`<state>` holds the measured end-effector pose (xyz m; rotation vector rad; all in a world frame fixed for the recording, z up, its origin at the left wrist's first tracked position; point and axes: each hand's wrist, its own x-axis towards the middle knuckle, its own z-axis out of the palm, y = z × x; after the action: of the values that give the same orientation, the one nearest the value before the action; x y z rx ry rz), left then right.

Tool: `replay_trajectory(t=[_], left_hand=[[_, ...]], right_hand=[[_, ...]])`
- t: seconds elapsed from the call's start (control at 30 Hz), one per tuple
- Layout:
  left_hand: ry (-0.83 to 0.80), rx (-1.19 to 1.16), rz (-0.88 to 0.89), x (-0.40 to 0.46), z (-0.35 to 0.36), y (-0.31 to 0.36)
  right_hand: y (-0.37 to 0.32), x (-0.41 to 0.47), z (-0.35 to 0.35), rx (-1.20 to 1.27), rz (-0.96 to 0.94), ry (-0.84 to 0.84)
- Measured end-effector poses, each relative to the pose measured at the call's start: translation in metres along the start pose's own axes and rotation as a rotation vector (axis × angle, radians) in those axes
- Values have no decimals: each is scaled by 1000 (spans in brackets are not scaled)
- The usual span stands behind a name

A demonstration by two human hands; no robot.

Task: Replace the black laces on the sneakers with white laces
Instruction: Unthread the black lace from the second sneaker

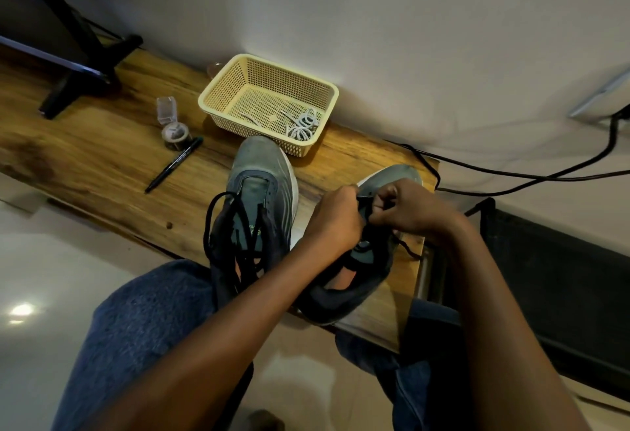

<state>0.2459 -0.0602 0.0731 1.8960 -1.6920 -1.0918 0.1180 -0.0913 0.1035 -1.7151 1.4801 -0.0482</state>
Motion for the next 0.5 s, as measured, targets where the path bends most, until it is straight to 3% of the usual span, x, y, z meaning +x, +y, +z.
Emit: replay_trajectory(t=[0.27, 0.43, 0.5], left_hand=[[-8, -35, -15, 0, 1, -1], [-26, -139, 83, 2, -11, 6], [10, -131, 210, 2, -22, 10]], right_hand=[[-5, -8, -6, 157, -101, -294], [-1, -2, -7, 224, -79, 106], [-4, -3, -8, 240, -124, 189]])
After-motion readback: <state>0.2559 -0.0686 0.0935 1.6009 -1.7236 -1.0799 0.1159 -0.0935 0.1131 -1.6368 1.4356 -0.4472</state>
